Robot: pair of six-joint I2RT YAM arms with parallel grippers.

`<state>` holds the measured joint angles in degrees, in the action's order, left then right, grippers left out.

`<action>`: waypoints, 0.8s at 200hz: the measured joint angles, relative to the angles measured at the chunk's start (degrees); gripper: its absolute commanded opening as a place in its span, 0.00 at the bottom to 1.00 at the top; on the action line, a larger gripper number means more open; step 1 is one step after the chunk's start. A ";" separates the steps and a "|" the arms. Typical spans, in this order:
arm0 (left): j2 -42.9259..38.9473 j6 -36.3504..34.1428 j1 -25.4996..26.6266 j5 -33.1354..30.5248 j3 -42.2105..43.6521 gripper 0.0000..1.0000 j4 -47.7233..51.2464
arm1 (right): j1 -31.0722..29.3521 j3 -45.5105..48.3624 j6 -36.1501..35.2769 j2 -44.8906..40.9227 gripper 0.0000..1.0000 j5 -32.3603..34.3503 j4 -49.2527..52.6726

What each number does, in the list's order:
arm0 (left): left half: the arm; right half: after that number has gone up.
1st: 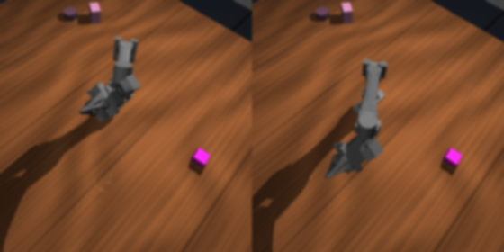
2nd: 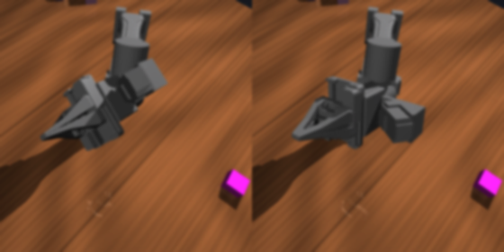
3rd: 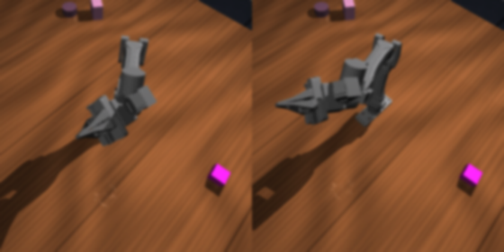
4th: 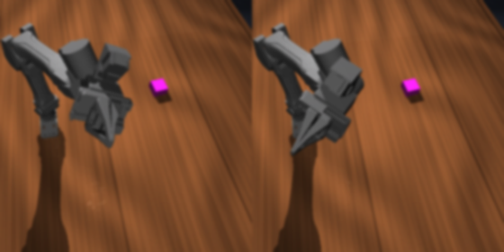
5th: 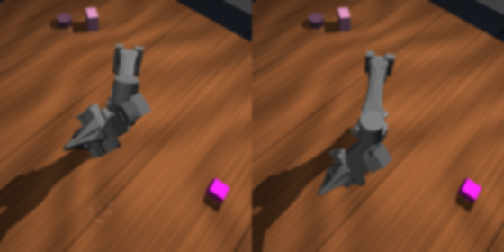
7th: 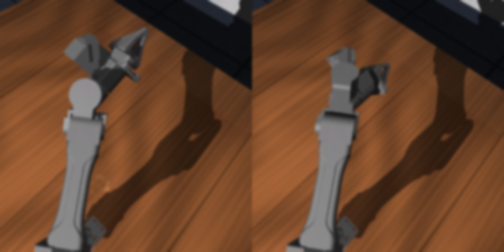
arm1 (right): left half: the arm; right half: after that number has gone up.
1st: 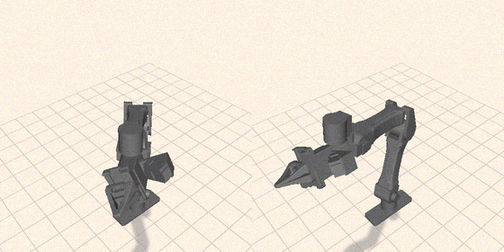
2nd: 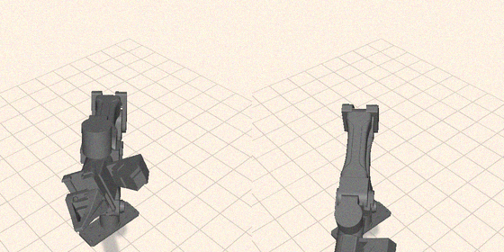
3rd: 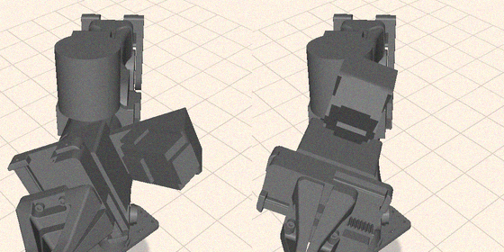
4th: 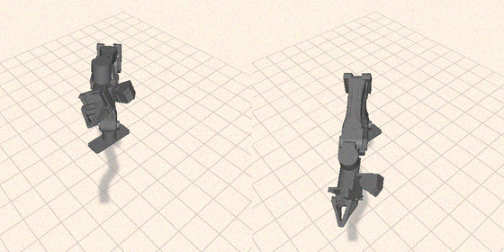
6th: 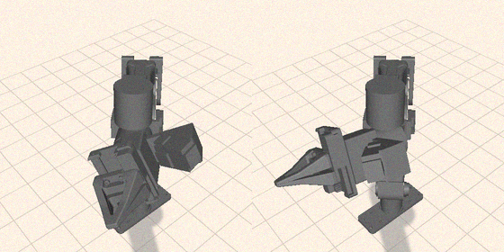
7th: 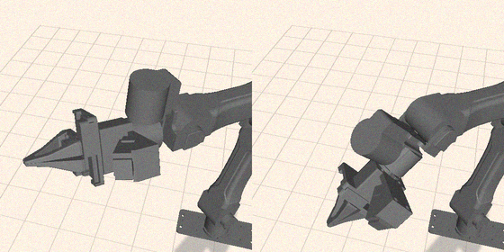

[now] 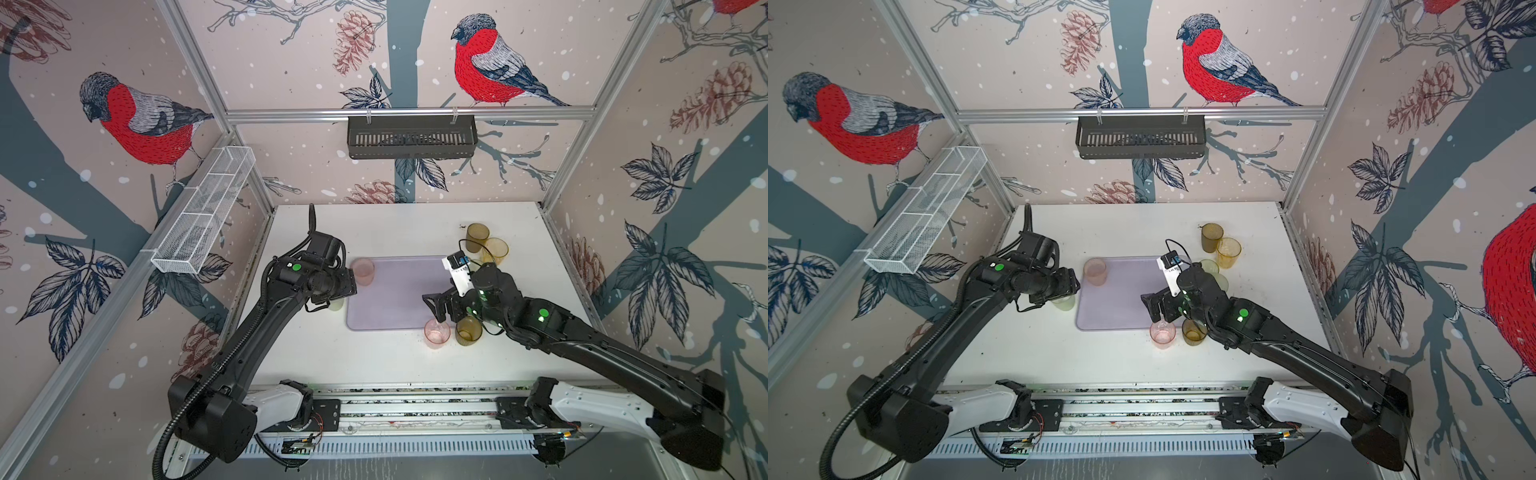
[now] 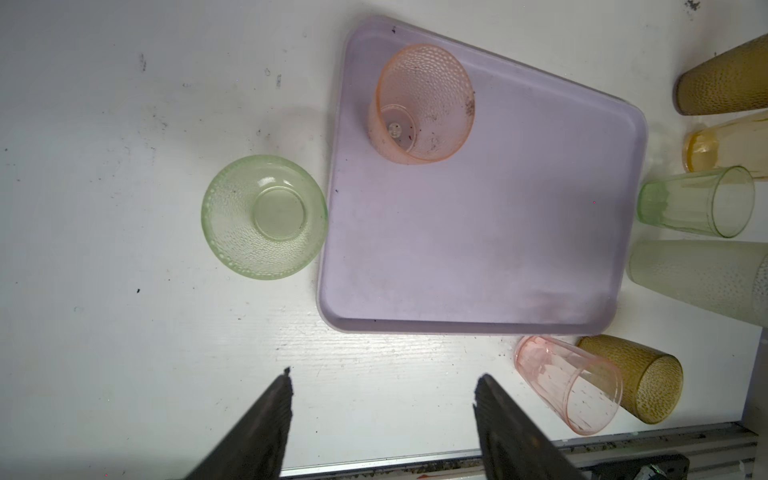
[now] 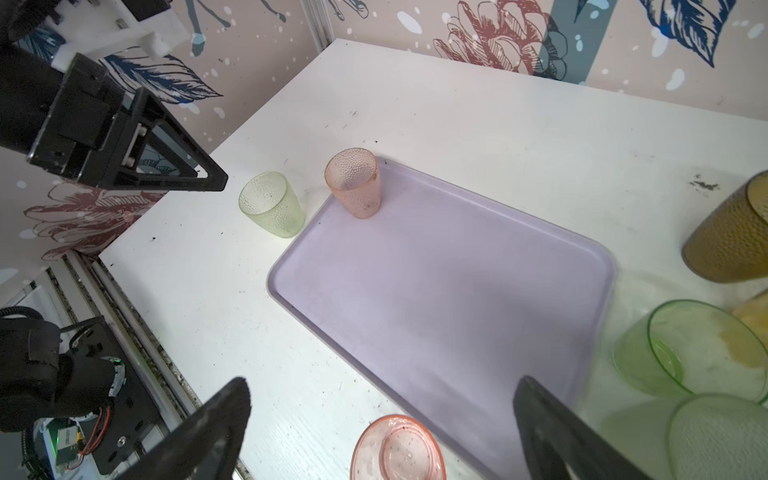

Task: Place the glasses into the tray
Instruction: 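Move the left gripper over the light green cup while the right gripper draws back, then lower the left gripper around the light green cup rim beside the tray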

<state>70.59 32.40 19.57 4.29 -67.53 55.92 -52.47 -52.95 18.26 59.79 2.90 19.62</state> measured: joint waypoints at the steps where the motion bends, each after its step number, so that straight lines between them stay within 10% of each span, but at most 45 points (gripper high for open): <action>1: 0.02 0.02 -0.04 0.02 0.00 0.70 0.00 | 0.11 0.00 -0.15 0.04 1.00 -0.17 -0.04; 160: 6.36 -5.62 -13.35 -1.44 4.72 0.65 -2.47 | 5.27 -2.99 -9.90 6.86 1.00 -16.96 -3.76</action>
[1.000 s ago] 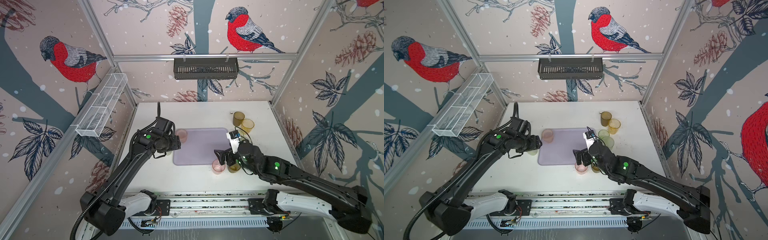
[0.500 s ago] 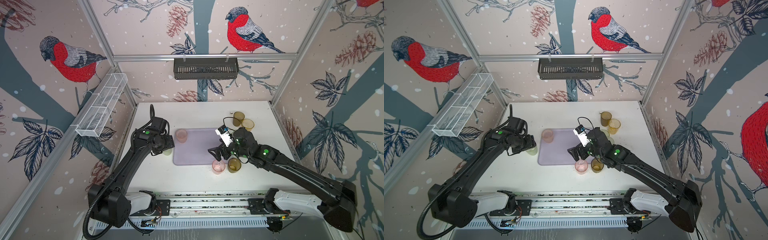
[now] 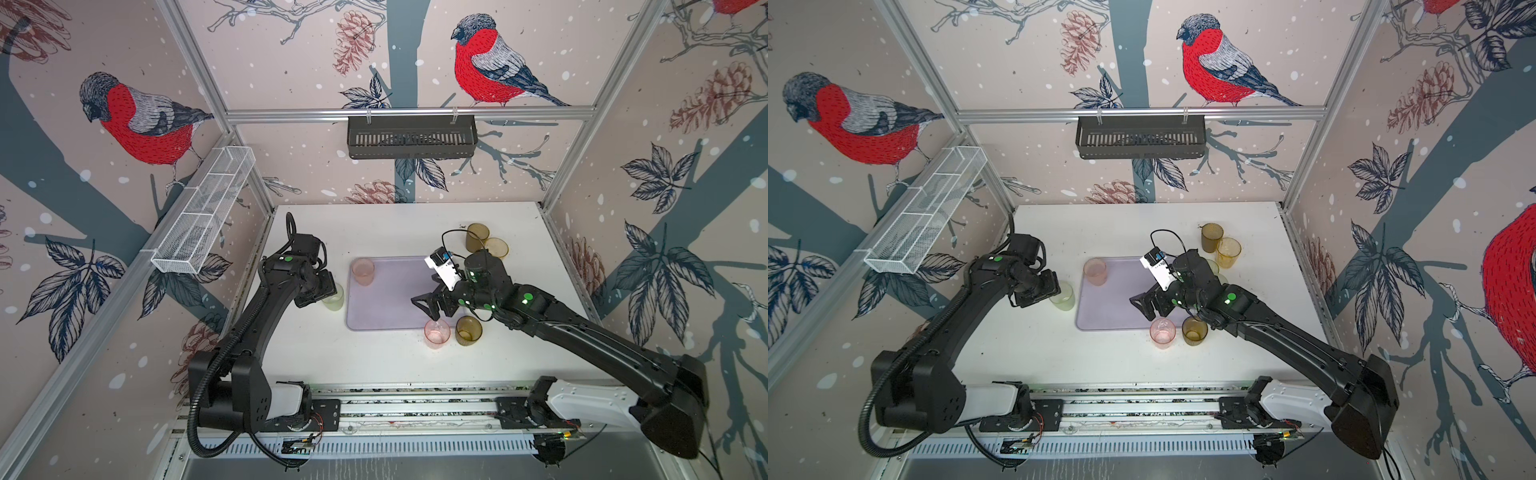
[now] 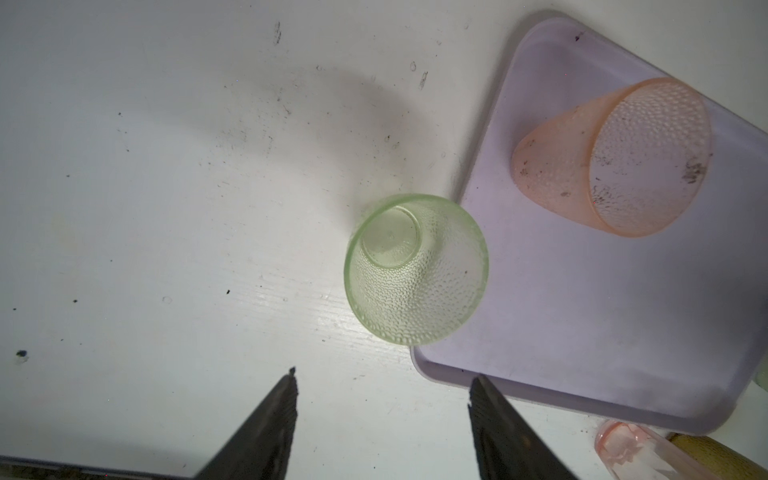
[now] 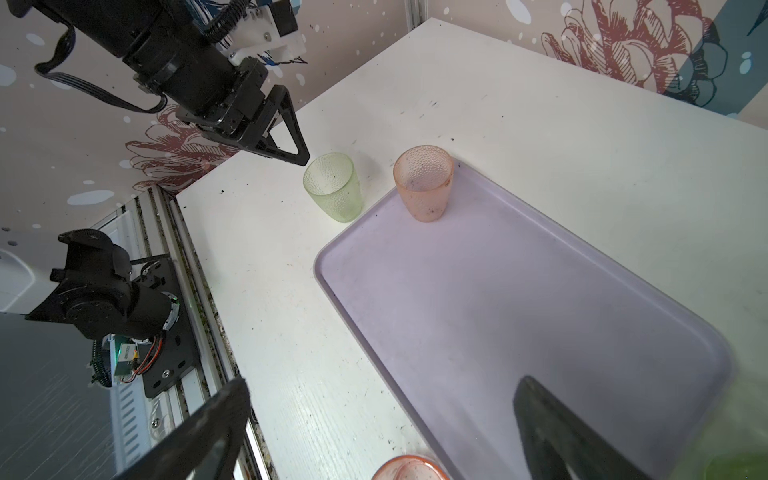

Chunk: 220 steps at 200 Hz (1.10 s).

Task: Place the glasses into the tray
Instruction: 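Lower the left gripper around the light green cup rim beside the tray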

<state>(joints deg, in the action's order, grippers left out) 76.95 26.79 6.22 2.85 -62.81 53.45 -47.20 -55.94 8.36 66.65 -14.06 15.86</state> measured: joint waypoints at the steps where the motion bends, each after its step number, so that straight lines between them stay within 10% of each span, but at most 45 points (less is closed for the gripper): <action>1: 0.11 -0.07 -0.11 -0.02 0.00 0.65 -0.07 | 0.02 -0.02 0.00 0.02 1.00 0.00 0.00; 220: 8.50 -3.23 -2.03 -0.26 2.45 0.32 -5.18 | 0.42 -2.01 -0.81 1.75 0.99 -0.46 -0.48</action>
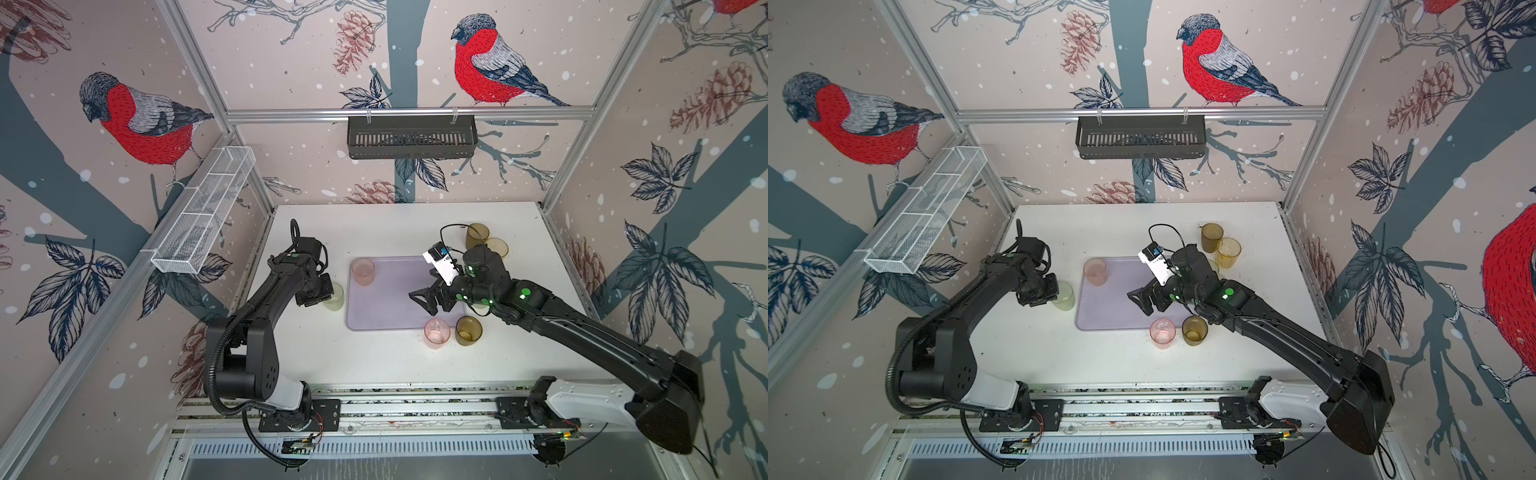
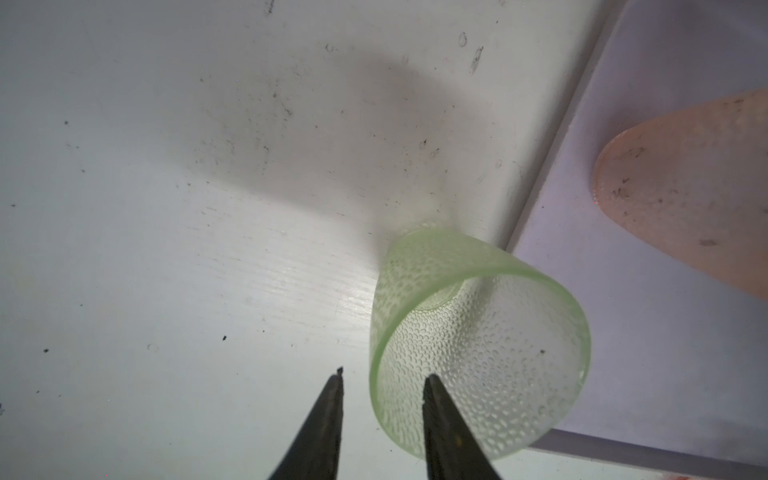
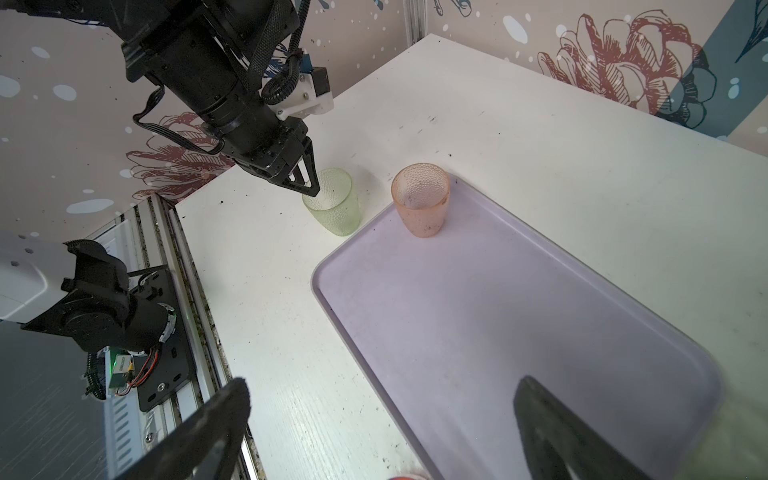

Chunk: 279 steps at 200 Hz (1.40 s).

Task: Place the glasses into the tray
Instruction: 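Lower the left gripper around the light green cup rim beside the tray, then close the left gripper on the light green cup rim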

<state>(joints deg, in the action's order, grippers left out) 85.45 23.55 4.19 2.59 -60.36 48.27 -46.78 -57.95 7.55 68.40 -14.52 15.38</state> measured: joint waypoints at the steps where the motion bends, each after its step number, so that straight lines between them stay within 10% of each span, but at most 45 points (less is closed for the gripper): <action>1: 0.02 0.00 0.00 -0.02 0.00 0.32 0.00 | 0.00 0.00 0.00 0.00 0.99 0.00 0.00; 279: 1.49 -0.42 0.00 -1.07 0.52 0.14 -1.68 | 0.00 0.66 0.04 -0.28 0.99 0.02 -0.07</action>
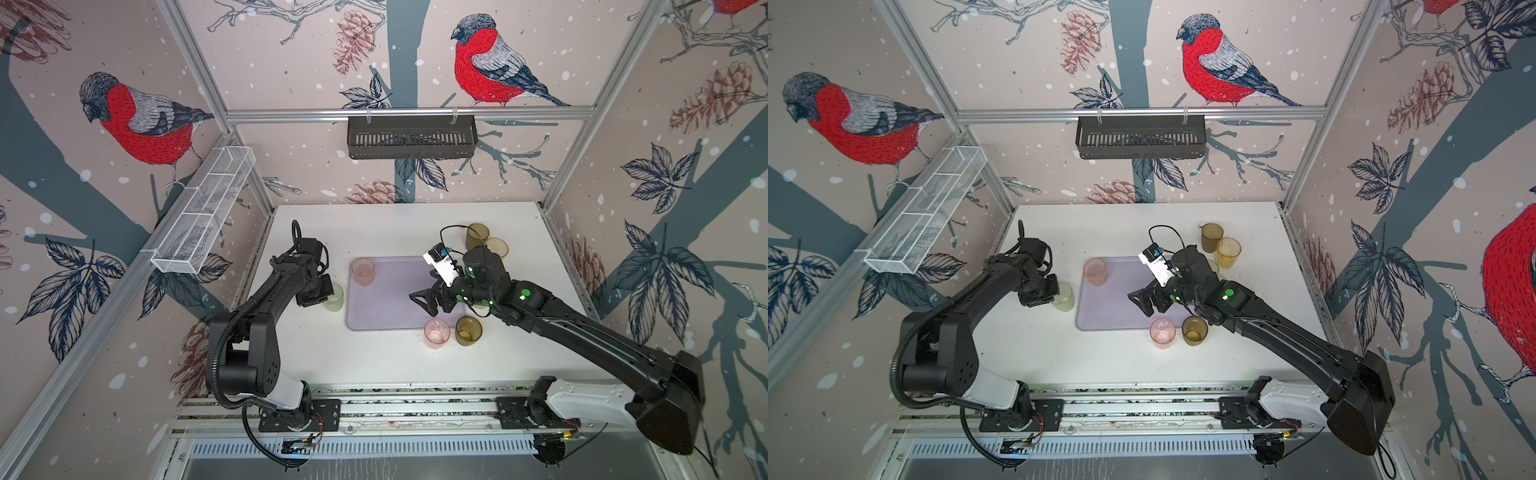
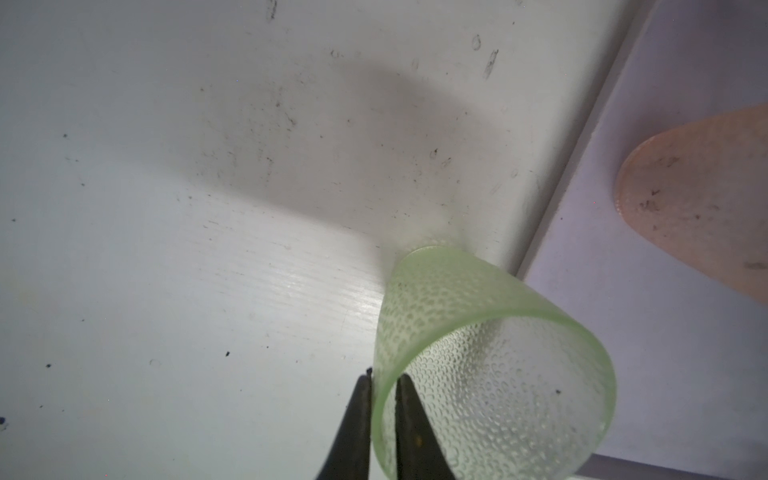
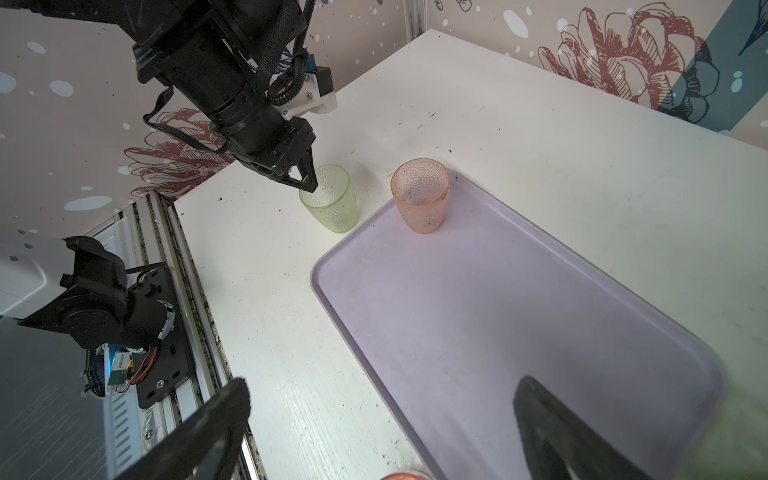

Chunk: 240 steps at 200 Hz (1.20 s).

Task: Place the glasses into the tray
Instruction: 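Close the left gripper on the light green cup rim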

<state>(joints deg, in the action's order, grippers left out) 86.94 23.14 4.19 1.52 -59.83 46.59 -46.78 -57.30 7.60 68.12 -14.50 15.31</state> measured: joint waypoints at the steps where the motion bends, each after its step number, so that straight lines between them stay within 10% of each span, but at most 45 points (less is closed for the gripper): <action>1: 0.00 0.00 0.00 0.00 0.00 0.14 0.00 | 0.00 0.00 0.00 0.00 0.99 0.00 0.00; 240: -0.55 -0.59 0.00 -0.09 -0.17 0.09 0.48 | 0.00 0.66 0.00 -0.98 1.00 0.02 -0.44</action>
<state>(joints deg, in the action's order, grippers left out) 86.39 22.55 4.19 1.43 -60.01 47.07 -46.78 -56.64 7.60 67.13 -14.48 14.87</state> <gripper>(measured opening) 0.094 0.995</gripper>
